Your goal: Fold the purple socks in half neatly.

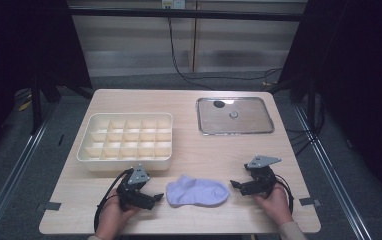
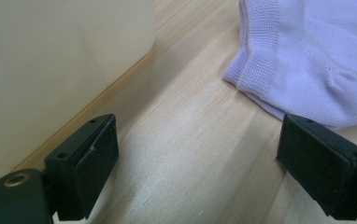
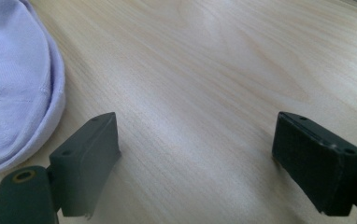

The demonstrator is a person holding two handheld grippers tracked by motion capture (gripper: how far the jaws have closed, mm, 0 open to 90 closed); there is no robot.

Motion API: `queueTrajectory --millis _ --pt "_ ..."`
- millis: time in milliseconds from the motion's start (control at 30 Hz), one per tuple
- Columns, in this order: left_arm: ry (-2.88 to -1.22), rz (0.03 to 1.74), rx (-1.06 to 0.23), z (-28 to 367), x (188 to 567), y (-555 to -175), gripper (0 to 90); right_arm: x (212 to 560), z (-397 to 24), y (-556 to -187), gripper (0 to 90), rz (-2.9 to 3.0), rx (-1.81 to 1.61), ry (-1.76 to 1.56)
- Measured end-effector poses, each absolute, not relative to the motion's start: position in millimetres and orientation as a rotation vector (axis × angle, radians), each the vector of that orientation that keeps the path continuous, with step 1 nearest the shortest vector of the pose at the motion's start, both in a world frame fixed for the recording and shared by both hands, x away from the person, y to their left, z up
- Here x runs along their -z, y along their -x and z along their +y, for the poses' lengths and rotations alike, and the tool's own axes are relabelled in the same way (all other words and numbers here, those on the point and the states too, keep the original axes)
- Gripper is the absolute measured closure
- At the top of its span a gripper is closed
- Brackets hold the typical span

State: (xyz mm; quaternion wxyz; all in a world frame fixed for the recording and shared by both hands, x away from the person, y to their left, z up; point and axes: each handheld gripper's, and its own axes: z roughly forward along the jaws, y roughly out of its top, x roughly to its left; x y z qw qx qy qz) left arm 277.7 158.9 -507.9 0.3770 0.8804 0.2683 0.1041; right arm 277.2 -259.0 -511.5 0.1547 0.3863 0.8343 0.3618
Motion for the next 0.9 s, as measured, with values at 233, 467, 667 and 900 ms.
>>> queueTrajectory --millis 233,467,667,900 --pt "-2.251 0.686 -0.267 158.9 507.9 -277.8 12.2 511.6 -259.0 -277.2 14.2 2.39 -1.037 -1.107" --pt "-2.251 0.687 -0.266 158.9 507.9 -277.8 12.1 511.5 -258.7 -276.8 14.6 2.391 -1.04 -1.105" --pt "-2.252 0.689 -0.266 158.6 508.0 -278.0 11.3 508.3 -258.3 -274.5 23.1 2.41 -1.034 -1.098" --pt "-2.277 0.684 -0.257 154.0 508.5 -279.0 2.6 502.1 -253.0 -265.7 29.6 2.467 -1.031 -1.042"
